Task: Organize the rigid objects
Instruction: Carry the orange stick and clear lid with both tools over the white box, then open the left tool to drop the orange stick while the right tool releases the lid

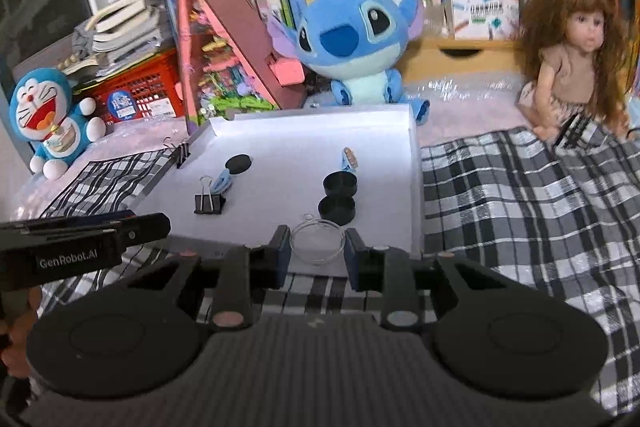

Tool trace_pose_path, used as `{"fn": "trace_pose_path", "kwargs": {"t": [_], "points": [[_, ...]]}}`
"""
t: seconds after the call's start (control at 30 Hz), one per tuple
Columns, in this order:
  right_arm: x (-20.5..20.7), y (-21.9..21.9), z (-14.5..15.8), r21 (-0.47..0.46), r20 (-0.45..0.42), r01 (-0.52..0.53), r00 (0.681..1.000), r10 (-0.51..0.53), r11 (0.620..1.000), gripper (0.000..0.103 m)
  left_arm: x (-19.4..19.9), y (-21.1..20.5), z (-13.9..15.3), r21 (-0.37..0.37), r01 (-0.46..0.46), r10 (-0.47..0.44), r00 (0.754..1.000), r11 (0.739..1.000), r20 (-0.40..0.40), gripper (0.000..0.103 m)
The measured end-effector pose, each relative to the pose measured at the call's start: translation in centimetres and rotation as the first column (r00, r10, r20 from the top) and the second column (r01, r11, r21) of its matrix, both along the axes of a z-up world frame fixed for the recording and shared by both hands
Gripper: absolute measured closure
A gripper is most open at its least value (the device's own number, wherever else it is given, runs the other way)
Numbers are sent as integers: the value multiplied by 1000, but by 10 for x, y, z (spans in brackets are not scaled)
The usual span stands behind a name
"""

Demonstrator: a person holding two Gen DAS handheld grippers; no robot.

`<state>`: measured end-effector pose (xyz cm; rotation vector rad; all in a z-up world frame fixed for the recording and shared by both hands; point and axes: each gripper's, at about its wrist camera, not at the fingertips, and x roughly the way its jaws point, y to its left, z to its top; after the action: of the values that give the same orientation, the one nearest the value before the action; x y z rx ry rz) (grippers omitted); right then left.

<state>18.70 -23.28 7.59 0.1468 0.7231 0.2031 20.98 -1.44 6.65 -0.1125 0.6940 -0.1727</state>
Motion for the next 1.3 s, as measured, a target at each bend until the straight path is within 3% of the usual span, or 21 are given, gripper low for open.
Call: {"fn": "trace_pose_path", "kwargs": {"t": [0.17, 0.5, 1.3], "points": [[32, -1, -4, 21, -86, 18, 996, -17, 1000, 70, 28, 0, -5, -7, -22, 21, 998, 1000, -61, 61], [58, 10, -22, -19, -156, 10, 988, -13, 1000, 70, 55, -2, -25, -20, -55, 51, 989, 998, -141, 61], [77, 16, -41, -53, -218, 22, 975, -33, 998, 69, 76, -13, -38, 35, -59, 64, 987, 998, -147, 61]]}}
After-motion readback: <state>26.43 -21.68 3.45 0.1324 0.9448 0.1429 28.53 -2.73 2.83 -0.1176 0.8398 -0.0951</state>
